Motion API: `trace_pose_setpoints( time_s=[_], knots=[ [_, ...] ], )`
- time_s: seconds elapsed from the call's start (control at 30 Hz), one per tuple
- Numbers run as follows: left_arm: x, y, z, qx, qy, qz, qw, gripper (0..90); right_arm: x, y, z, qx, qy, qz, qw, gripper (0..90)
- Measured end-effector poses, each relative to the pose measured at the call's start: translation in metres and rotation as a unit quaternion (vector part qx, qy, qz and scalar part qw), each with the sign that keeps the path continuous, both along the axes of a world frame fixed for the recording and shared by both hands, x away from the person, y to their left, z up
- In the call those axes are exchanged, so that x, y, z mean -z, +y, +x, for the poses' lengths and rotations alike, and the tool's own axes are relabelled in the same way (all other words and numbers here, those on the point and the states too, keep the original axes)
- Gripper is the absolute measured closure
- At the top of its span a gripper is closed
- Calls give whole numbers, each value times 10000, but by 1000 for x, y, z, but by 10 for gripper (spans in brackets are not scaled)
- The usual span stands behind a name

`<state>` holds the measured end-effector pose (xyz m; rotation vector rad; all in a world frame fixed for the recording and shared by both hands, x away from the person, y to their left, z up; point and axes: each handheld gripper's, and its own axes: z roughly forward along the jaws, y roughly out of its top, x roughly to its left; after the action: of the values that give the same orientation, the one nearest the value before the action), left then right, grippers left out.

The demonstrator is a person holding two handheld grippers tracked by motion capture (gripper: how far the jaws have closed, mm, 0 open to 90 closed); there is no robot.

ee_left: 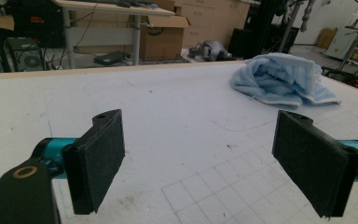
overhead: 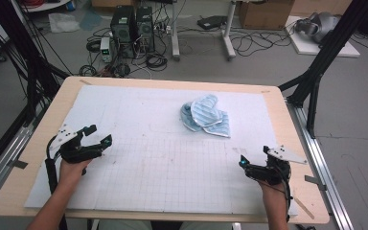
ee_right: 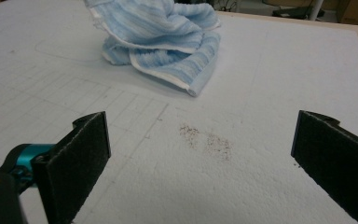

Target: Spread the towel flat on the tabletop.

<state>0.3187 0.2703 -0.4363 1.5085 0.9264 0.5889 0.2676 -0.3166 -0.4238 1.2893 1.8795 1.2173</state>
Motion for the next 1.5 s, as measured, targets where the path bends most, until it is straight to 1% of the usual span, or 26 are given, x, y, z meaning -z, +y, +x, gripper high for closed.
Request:
trace_pose_setpoints(
  time_s=[0.1, 0.13, 0.37, 0.43, 0.47, 0.5, 0.53, 0.6, 0.67, 0.7, 0.73, 0.87, 0.93, 1.03, 1.07, 1.1, 1.17, 1.2, 1.23, 1.27, 1.3, 1.37, 1.4, 1.43, 1.47, 1.5],
  knots=[
    [1, -2, 3, -3, 12, 15, 10000, 173, 1, -1, 0, -1, 17, -37, 10000, 34],
    [1, -3, 3, -9, 16, 54, 10000, 173, 1, -2, 1, -26, 7, -3, 10000, 34],
    [2, -1, 2, -20, 43, 48, 10000, 173, 2, -3, 0, -50, 38, 128, 9999, 34],
    [2, 0, 2, -8, 45, 44, 10000, 173, 0, 0, 1, -20, -21, 49, 10000, 34],
    [2, 2, 1, 16, 27, 92, 10000, 173, -1, 1, 1, -33, -17, 38, 10000, 34],
    [2, 2, 1, 16, 27, 92, 10000, 172, -1, 2, 2, -39, 6, 60, 10000, 34],
    [2, 3, 0, 19, 30, 81, 10000, 173, -2, 4, 2, -53, -28, 39, 10000, 34],
    [2, 5, -2, 31, 14, 67, 10000, 173, -3, 8, 2, -40, -6, 44, 10000, 34],
    [1, 6, -4, 19, -14, 52, 10000, 173, -3, 10, 2, -41, -33, 39, 10000, 34],
    [1, 6, -3, 15, -19, 54, 10000, 173, -5, 14, 3, -44, -45, 115, 9999, 34],
    [1, 6, -3, 13, -14, 62, 10000, 173, -5, 17, 5, -77, -42, 158, 9998, 34],
    [1, 6, -4, 26, 15, 23, 10000, 173, -5, 24, 10, -215, 7, 48, 9998, 34],
    [1, 7, -5, 20, -1, 29, 10000, 173, -6, 25, 10, -225, 36, 98, 9997, 34],
    [2, 7, -4, 27, 25, 43, 10000, 173, -7, 27, 10, -241, 31, 106, 9996, 34],
    [2, 7, -3, 47, 27, 69, 10000, 173, -8, 31, 9, -278, 46, 116, 9995, 34],
    [2, 8, -3, 57, 24, 73, 10000, 173, -8, 31, 9, -278, 46, 116, 9995, 34],
    [3, 7, -4, 32, 25, 64, 10000, 173, -12, 38, 9, -392, 77, 92, 9992, 34],
    [3, 7, -3, 38, 27, 65, 10000, 173, -16, 44, 14, -509, 35, 82, 9987, 35],
    [3, 7, -3, 37, 36, 81, 10000, 173, -16, 44, 14, -509, 35, 82, 9987, 35],
    [4, 6, -3, 31, 53, 76, 10000, 173, -19, 47, 19, -564, 4, 73, 9984, 34],
    [4, 6, -1, 16, 65, 86, 9999, 173, -25, 54, 30, -629, 9, 83, 9980, 34],
    [4, 6, 0, 2, 59, 101, 9999, 173, -30, 62, 44, -697, 66, -48, 9975, 34],
    [4, 6, 0, -13, 64, 105, 9999, 173, -32, 66, 50, -743, 74, -73, 9972, 34],
    [4, 5, 1, -28, 64, 108, 9999, 173, -32, 66, 50, -743, 74, -73, 9972, 34],
    [4, 5, 2, -37, 69, 97, 9999, 173, -36, 74, 64, -790, 69, -224, 9966, 34],
    [4, 5, 3, -40, 83, 91, 9999, 173, -36, 74, 64, -790, 69, -224, 9966, 34]
  ],
)
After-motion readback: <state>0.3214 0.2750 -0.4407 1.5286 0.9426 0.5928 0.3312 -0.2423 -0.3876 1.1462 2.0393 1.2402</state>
